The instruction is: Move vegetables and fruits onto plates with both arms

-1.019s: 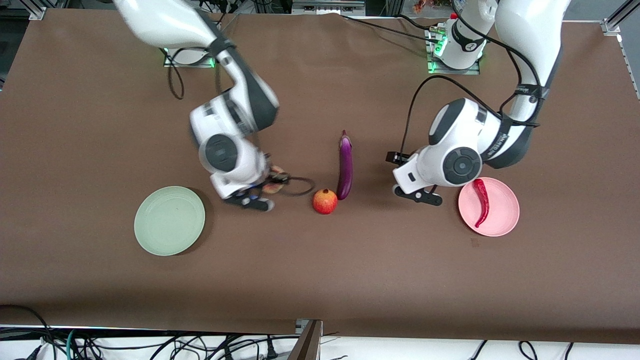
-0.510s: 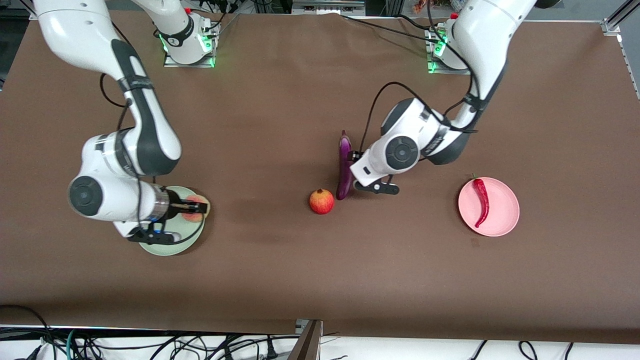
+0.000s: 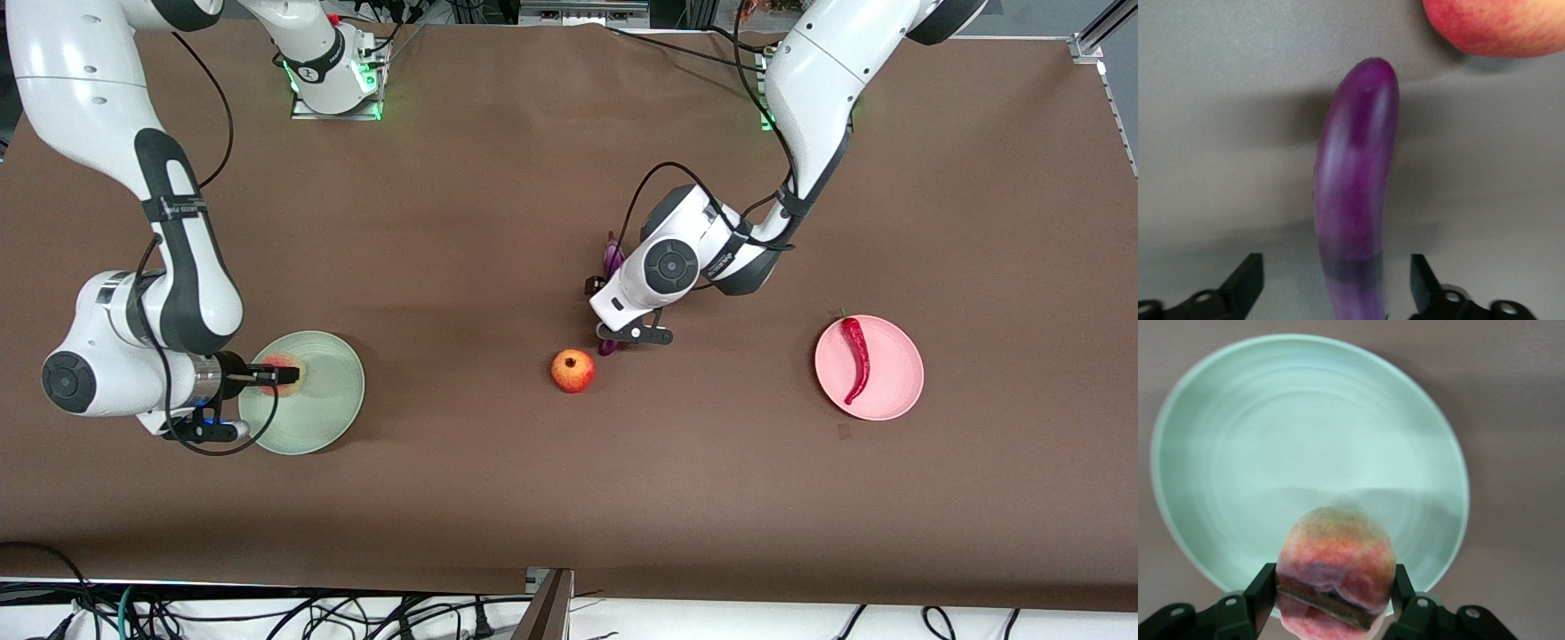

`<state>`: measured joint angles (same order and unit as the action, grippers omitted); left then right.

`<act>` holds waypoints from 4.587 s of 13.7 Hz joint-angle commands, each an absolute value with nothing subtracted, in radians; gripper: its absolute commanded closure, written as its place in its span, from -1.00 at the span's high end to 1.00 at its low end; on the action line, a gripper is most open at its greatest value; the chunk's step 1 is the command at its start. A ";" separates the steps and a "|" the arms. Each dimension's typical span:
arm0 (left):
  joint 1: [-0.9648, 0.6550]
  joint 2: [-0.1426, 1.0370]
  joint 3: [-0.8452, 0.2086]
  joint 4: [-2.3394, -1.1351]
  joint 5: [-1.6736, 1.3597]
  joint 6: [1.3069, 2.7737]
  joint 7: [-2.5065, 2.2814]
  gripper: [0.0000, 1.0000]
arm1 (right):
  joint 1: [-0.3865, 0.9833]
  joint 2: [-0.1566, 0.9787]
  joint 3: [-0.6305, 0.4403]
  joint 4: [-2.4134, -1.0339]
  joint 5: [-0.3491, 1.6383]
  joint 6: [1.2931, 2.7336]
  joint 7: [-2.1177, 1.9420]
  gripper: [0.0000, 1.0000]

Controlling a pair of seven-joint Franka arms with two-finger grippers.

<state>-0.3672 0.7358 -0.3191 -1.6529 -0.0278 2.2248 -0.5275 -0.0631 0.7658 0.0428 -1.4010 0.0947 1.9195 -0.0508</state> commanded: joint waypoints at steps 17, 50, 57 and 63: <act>-0.129 0.586 -0.086 -1.431 0.312 1.586 -0.126 -0.93 | 0.237 0.719 0.075 -1.350 0.091 1.991 0.390 1.00; 0.060 0.431 -0.181 -1.131 0.201 1.580 0.130 1.00 | 0.638 0.939 0.048 -1.339 0.034 2.631 0.841 0.25; 0.080 0.365 -0.179 -1.161 0.106 1.420 0.031 1.00 | 0.580 0.824 0.018 -1.333 0.037 2.406 0.749 -0.16; 0.019 -0.104 -0.091 -1.839 0.052 1.848 -0.008 1.00 | 0.330 0.690 0.020 -1.333 0.052 1.992 0.289 -0.16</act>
<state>0.0589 0.1102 -0.1318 -1.5505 0.0727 1.7422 0.0066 0.4024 0.7194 0.0026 -1.3060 0.0479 2.0619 0.4224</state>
